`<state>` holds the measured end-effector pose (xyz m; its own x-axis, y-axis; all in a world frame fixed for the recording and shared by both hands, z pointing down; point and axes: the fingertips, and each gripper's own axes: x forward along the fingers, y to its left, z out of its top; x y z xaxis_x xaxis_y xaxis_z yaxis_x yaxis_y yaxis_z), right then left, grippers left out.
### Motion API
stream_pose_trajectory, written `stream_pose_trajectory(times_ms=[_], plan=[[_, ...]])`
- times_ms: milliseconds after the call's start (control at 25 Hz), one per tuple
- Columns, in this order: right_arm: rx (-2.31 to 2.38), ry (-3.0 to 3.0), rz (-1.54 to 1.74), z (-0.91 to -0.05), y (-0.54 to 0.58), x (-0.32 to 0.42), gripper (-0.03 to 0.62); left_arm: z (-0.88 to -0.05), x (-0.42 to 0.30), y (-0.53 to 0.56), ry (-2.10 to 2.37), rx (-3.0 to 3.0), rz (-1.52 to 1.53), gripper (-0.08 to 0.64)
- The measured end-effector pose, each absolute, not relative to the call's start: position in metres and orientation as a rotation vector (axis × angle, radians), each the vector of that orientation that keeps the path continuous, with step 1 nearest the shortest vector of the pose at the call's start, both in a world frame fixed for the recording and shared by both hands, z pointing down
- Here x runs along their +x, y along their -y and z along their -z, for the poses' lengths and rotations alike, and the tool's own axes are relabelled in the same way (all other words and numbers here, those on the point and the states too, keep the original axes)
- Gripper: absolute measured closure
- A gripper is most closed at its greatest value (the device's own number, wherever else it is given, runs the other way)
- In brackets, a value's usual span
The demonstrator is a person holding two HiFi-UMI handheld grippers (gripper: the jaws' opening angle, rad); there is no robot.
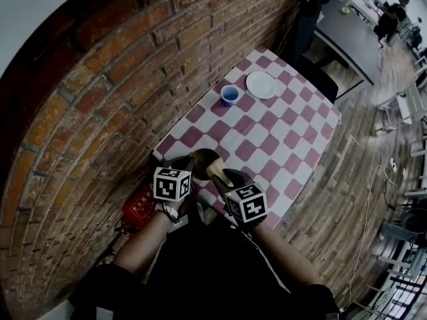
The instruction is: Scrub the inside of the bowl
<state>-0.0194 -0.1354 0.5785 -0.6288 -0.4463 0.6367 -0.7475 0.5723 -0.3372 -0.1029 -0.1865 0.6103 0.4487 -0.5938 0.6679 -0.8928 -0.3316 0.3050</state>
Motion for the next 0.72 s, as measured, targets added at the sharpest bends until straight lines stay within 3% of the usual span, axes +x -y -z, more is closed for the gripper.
stream_pose_trajectory(times_ms=[360,720], plan=[[0.89,2.351,-0.887,-0.568,0.115,-0.03,0.437,-0.592,-0.093,0.17,1.286,2.13,-0.603,0.528],[0.97,2.314,-1.228,-0.566,0.111,-0.016,0.437,-0.562,-0.083,0.167,1.36,2.319,-0.708,0.528]])
